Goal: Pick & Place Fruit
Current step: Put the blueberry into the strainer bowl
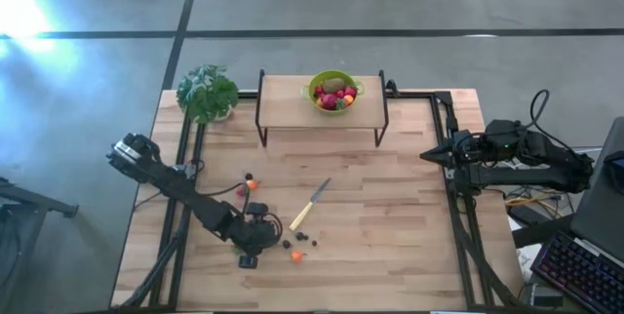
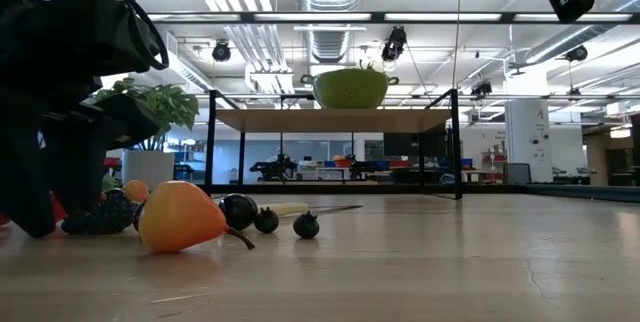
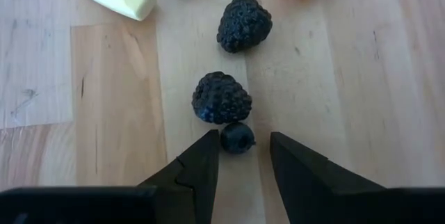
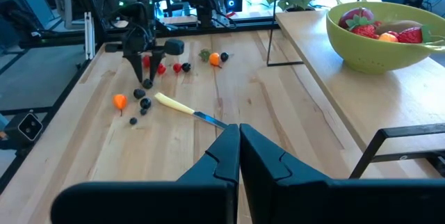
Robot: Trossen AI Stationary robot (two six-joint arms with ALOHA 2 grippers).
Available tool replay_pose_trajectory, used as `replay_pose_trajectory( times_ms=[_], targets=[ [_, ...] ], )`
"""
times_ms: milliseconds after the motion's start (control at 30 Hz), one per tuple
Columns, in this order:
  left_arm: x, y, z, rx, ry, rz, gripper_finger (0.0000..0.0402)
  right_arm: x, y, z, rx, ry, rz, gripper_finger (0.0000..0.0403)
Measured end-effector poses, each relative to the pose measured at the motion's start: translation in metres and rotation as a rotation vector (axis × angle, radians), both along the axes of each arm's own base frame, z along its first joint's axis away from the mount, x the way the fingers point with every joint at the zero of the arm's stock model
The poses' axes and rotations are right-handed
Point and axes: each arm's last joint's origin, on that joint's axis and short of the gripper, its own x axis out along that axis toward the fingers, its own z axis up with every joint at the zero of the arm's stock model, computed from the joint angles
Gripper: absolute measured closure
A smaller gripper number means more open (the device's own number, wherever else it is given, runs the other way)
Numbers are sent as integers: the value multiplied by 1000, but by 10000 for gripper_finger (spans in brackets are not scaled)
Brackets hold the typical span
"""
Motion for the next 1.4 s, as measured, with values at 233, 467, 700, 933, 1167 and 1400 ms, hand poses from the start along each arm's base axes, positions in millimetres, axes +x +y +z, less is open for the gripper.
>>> replay_pose_trajectory(
  times_ms=[233, 467, 700, 933, 1167, 1400],
  targets=[
    [0, 0, 0, 0, -3, 1, 266, 0, 0, 0, 0, 0, 0, 394],
    [0, 0, 0, 3, -5, 3, 271, 0, 0, 0, 0, 0, 0, 394],
    [1, 1, 0, 20, -12, 9, 314, 0, 0, 0, 0, 0, 0, 394],
    [1, 1, 0, 22, -15, 10, 342, 0, 0, 0, 0, 0, 0, 394],
    [0, 1, 5, 41, 12, 10, 339, 0, 0, 0, 0, 0, 0, 394],
    [6, 3, 44, 275, 8, 41, 343, 0, 0, 0, 0, 0, 0, 394]
  ],
)
